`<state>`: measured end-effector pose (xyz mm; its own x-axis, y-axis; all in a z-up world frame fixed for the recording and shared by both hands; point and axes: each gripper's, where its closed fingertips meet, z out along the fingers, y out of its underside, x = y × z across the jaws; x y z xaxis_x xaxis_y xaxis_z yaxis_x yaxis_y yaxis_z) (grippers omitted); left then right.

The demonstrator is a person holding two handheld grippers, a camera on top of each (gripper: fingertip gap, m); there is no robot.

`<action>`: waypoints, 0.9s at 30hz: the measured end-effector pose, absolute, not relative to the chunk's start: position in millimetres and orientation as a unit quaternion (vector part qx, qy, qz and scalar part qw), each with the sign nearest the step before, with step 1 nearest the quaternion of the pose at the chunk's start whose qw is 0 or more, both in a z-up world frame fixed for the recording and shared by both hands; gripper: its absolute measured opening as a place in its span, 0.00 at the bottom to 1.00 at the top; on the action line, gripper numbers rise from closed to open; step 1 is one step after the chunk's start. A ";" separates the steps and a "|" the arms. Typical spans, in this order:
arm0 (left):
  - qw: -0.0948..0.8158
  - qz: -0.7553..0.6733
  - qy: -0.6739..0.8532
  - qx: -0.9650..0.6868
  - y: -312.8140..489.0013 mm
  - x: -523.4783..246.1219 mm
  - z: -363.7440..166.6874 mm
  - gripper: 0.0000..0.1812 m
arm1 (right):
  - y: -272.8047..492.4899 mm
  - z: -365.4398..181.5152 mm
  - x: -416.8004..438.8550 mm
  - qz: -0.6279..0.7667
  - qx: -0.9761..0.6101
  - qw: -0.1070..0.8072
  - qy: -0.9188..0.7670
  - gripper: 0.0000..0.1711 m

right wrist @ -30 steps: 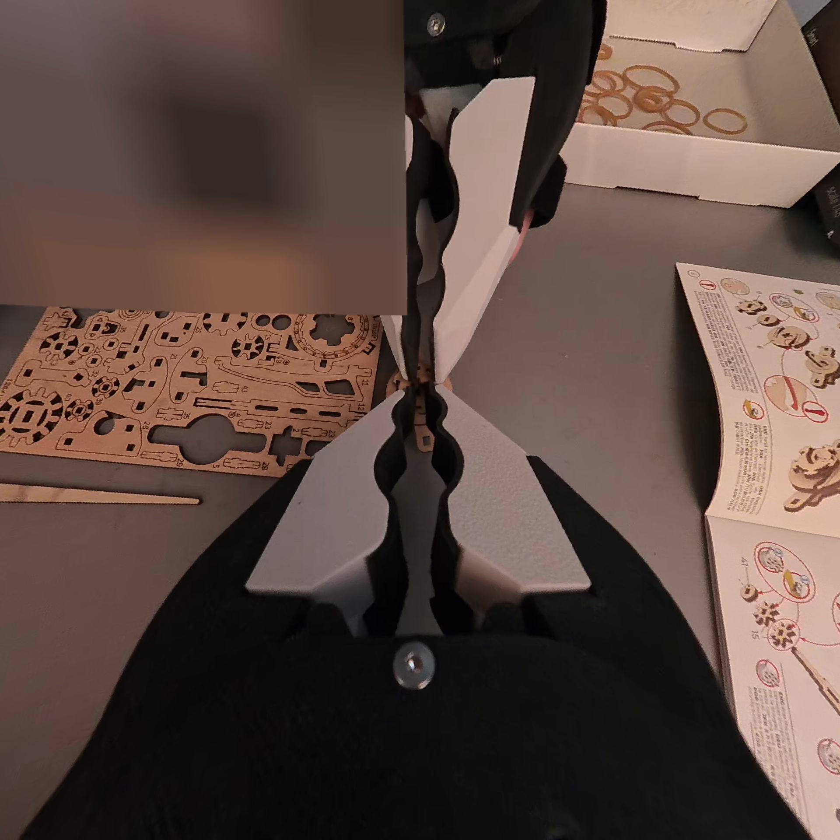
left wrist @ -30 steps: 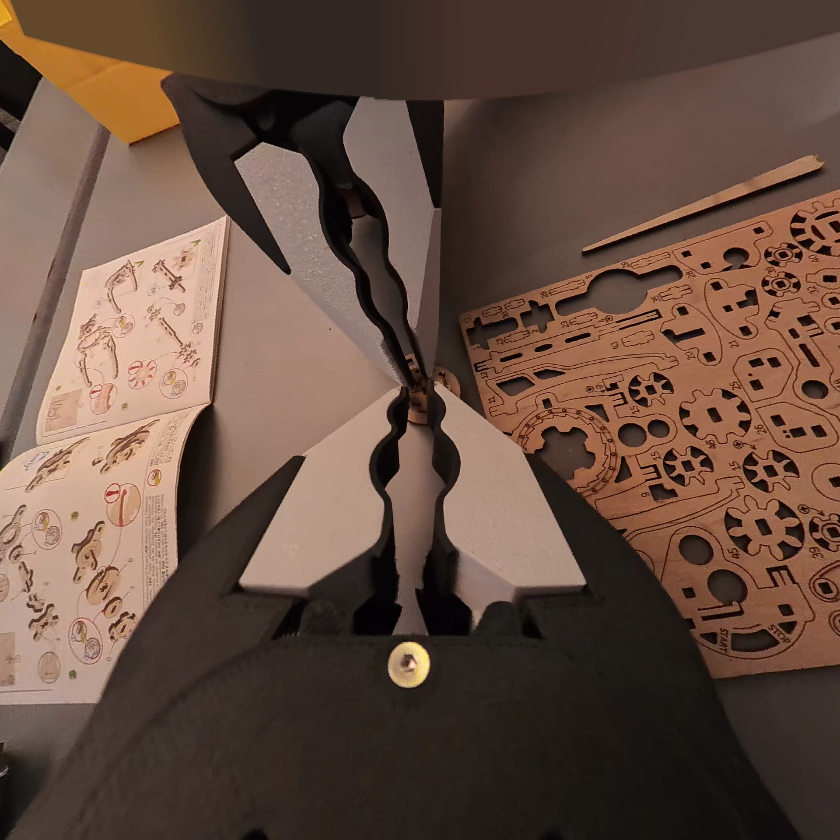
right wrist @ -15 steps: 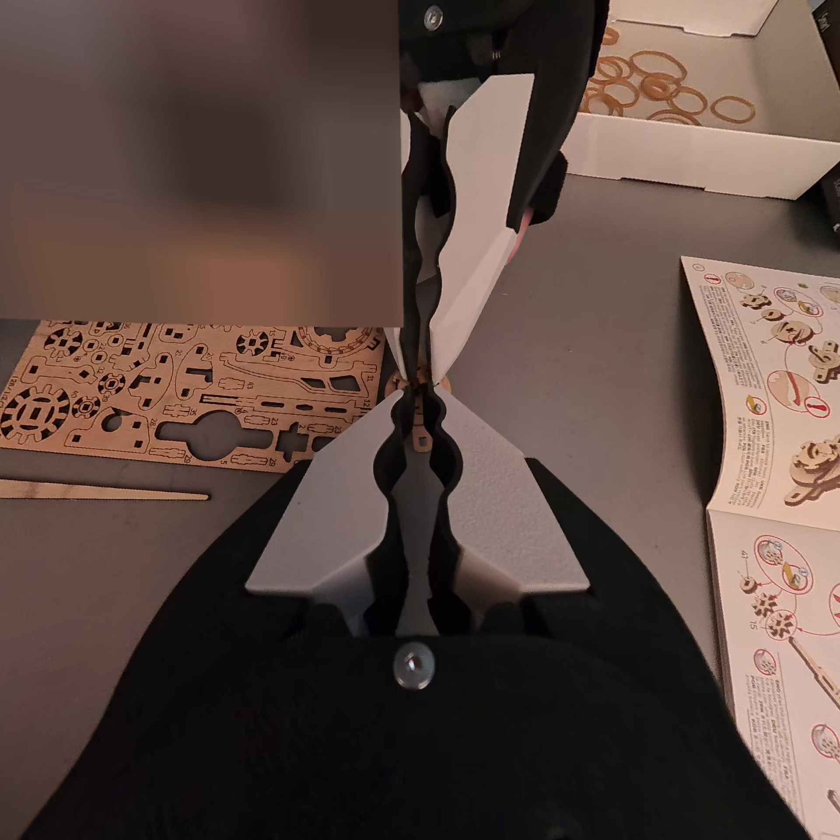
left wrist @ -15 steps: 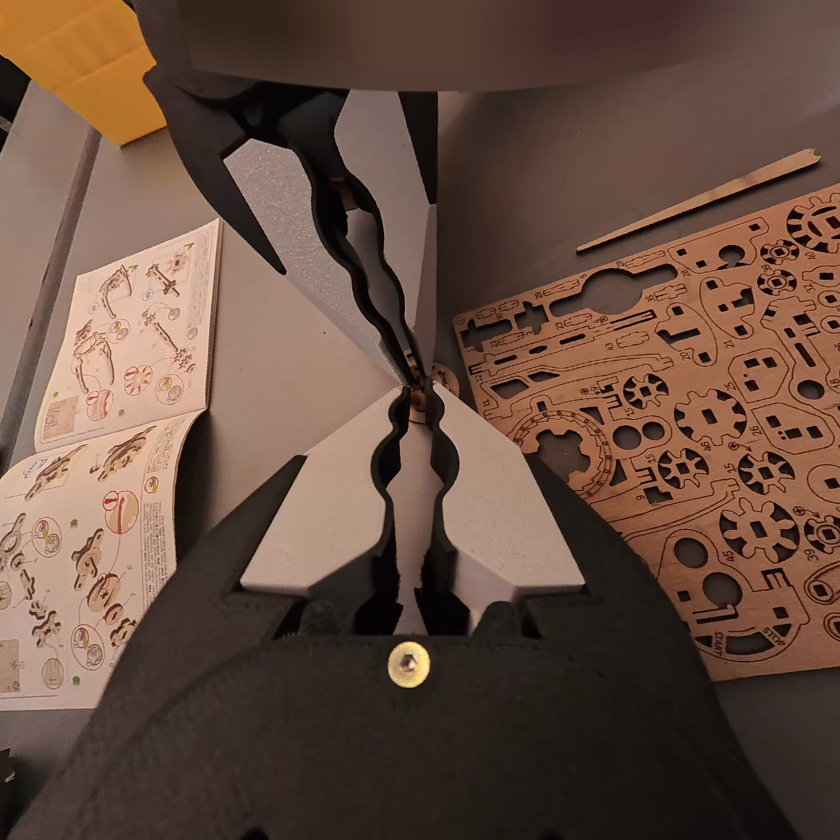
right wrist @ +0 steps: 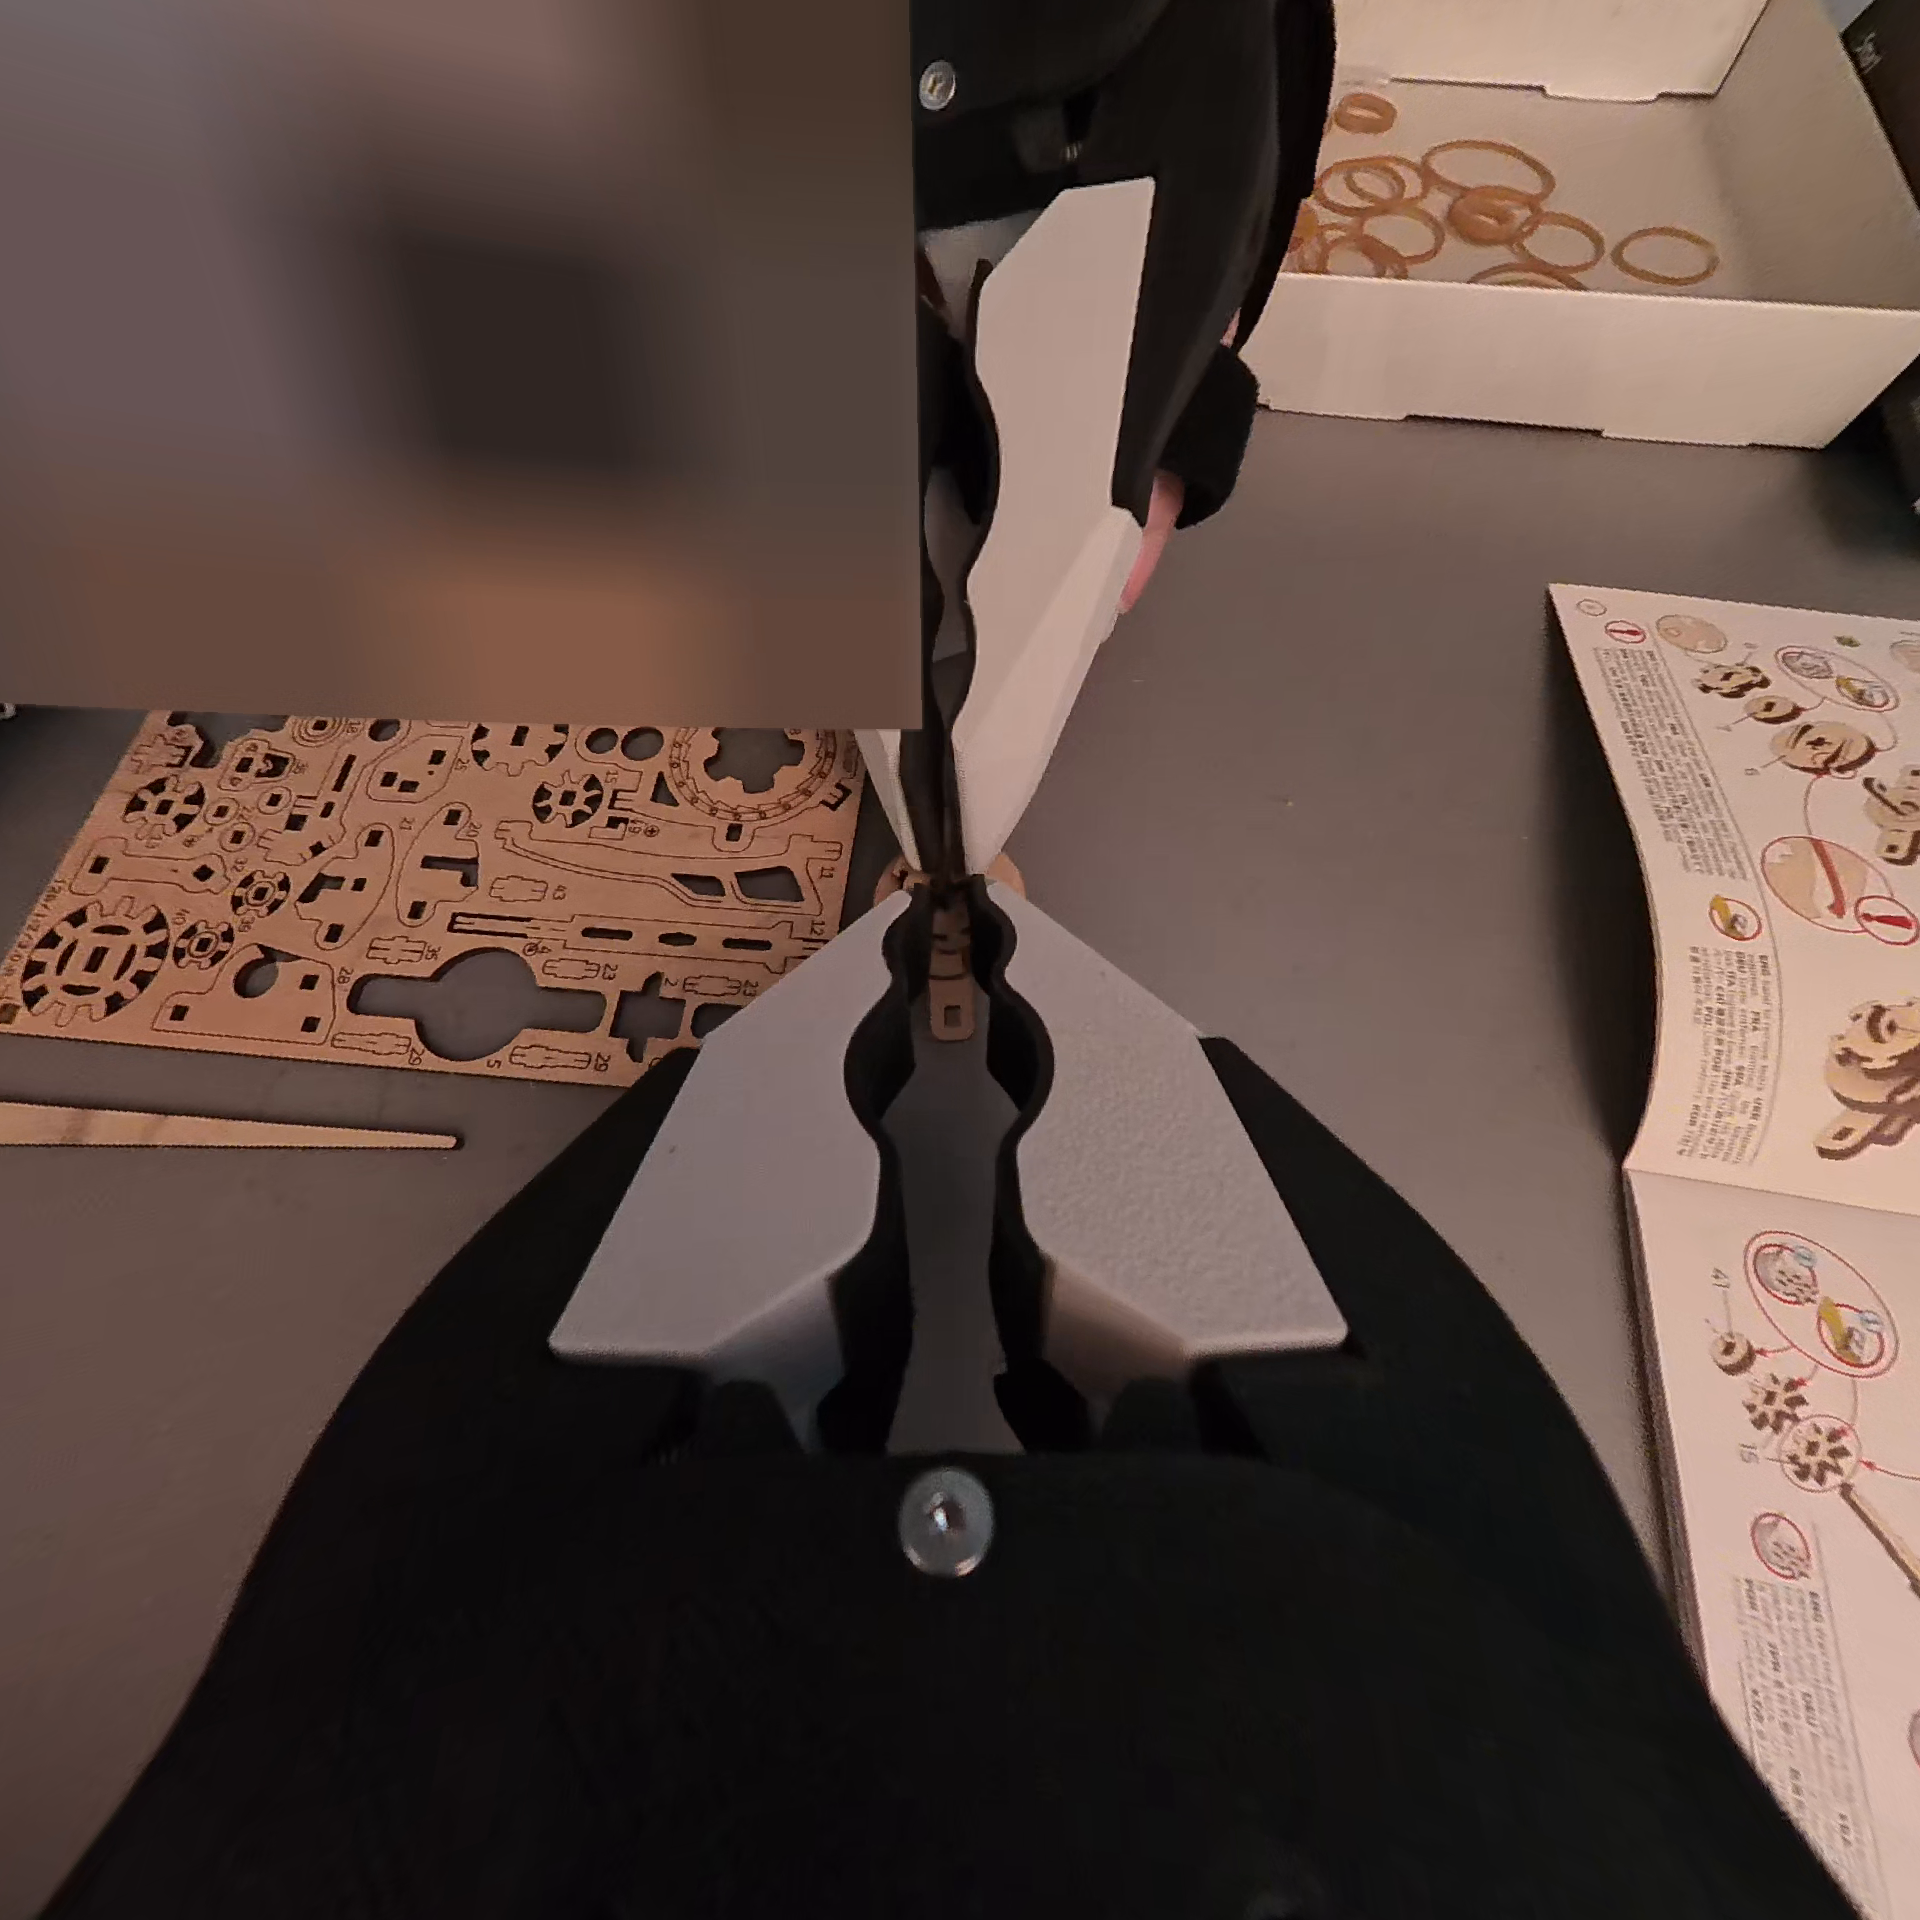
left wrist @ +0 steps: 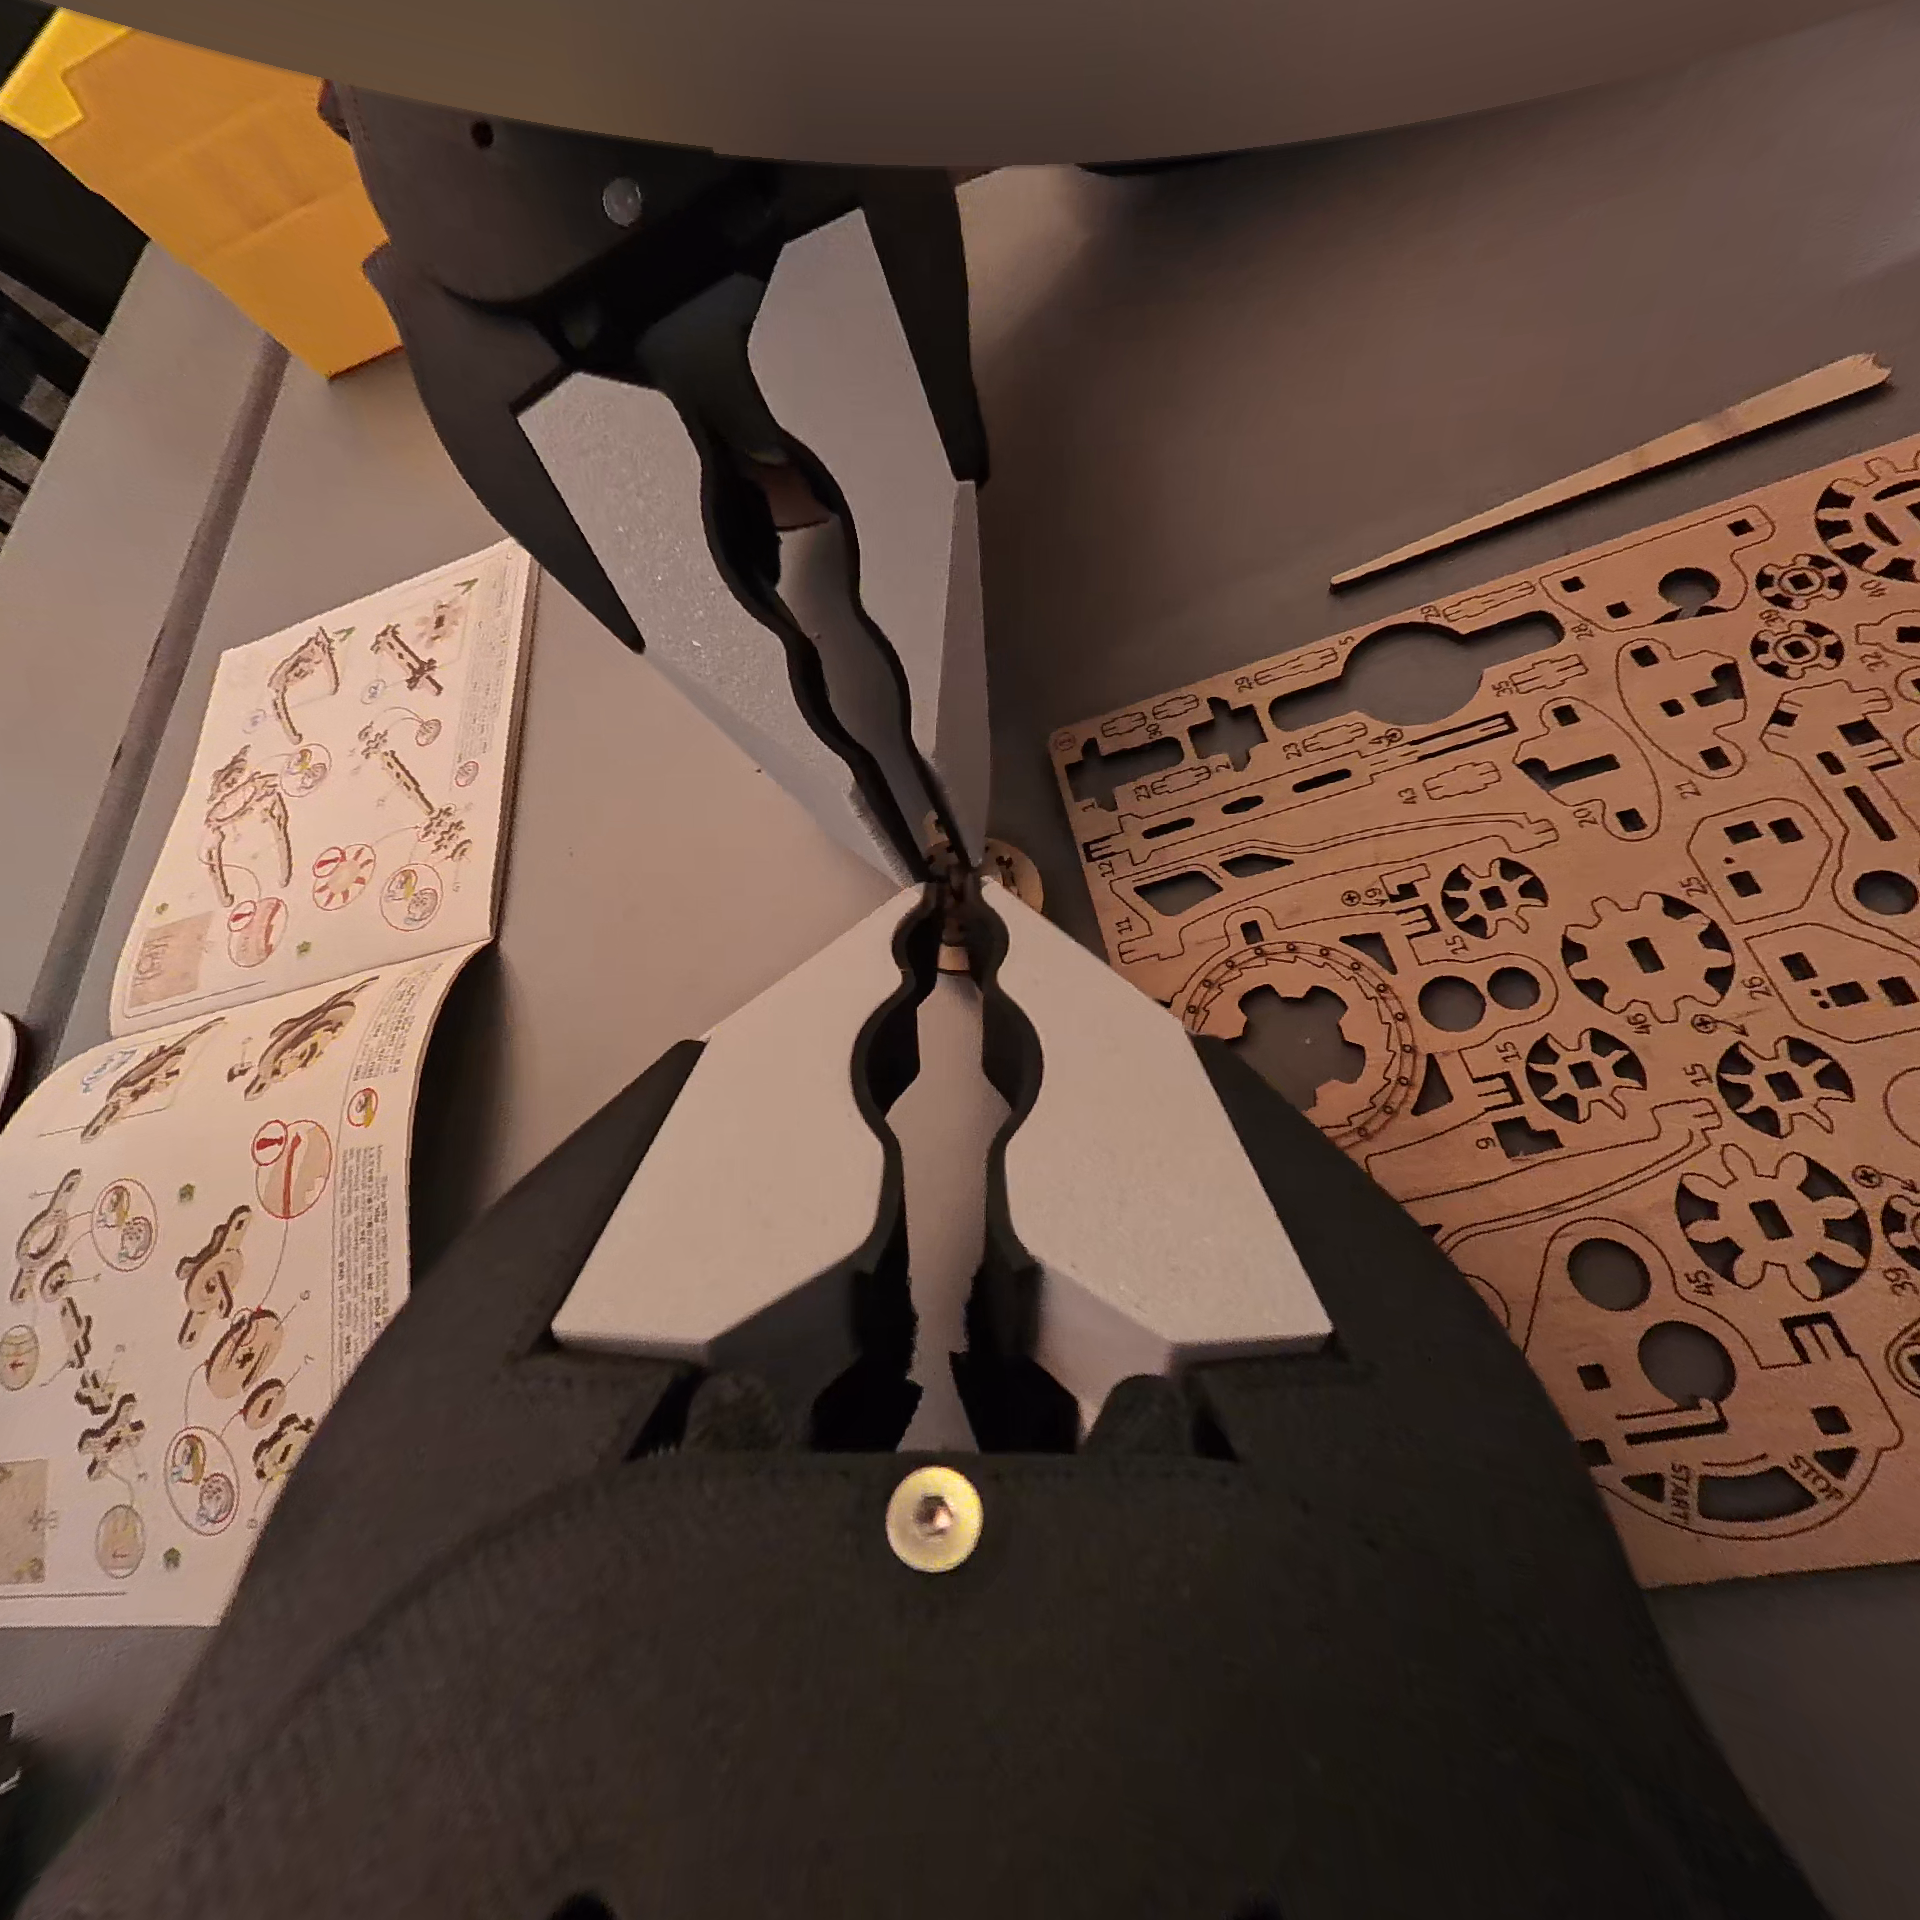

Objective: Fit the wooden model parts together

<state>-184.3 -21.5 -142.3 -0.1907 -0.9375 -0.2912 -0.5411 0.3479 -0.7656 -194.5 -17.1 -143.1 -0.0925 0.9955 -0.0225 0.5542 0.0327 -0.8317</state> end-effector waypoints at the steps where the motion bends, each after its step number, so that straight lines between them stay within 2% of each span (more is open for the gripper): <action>1: 0.382 -0.261 0.725 -0.510 -21.2 -184.4 -142.3 0.01 | -16.9 -143.3 -194.5 0.355 -0.598 0.311 -0.648 0.03; 10: 0.391 -0.258 0.718 -0.515 -16.2 -184.5 -140.8 0.07 | -17.7 -143.0 -195.0 0.379 -0.603 0.303 -0.633 0.05; 14: 0.393 -0.256 0.718 -0.513 -15.4 -185.3 -141.4 0.06 | -17.0 -142.4 -191.8 0.389 -0.604 0.298 -0.629 0.09; 27: 0.393 -0.262 0.716 -0.514 -14.9 -185.3 -141.4 0.06 | -17.3 -138.1 -194.4 0.401 -0.603 0.303 -0.619 0.08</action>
